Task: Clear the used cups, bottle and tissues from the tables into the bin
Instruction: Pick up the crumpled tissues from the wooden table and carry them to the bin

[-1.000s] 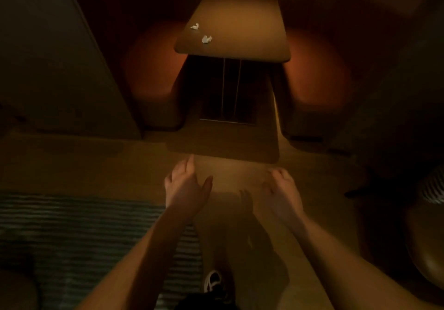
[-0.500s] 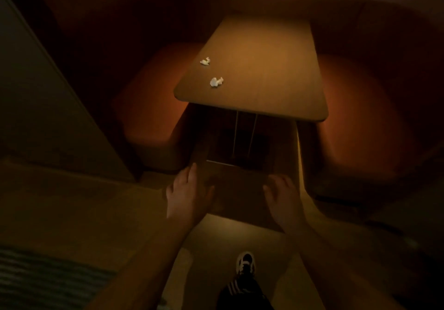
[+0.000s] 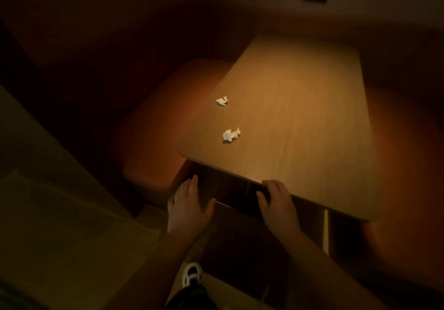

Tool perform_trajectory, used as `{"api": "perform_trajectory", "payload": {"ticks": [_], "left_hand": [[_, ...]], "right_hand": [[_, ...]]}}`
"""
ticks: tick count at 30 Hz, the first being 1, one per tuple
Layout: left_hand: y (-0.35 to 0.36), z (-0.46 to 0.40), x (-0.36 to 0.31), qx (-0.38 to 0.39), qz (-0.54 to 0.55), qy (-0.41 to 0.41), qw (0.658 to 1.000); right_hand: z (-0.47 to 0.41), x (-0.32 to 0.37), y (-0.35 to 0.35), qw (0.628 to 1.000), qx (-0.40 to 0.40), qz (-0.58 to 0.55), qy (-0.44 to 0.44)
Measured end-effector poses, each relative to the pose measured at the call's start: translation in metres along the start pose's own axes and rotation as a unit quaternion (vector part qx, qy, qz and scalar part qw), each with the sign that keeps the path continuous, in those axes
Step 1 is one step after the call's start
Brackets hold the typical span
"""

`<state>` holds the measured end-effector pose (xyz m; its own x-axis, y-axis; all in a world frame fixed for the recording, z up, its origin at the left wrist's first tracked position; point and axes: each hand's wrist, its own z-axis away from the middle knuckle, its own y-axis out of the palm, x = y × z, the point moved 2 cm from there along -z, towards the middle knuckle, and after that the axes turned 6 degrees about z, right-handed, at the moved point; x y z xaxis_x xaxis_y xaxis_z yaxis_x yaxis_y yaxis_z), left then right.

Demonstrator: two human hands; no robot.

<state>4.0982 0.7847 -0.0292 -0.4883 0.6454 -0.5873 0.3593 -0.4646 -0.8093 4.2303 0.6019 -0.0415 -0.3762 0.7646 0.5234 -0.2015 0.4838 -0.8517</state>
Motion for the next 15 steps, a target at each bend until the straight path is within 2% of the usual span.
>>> {"api": "perform_trajectory", "payload": {"ticks": [6,15], "left_hand": [[0.009,-0.132,0.020,0.019,-0.010,0.001,1.000],[0.010,-0.349,0.048,0.116,-0.029,0.100,0.988]], "right_hand": [[-0.112,0.027,0.050,1.000,0.002,-0.007,0.000],[-0.245,0.078,0.133,0.994,-0.005,0.051,0.095]]}}
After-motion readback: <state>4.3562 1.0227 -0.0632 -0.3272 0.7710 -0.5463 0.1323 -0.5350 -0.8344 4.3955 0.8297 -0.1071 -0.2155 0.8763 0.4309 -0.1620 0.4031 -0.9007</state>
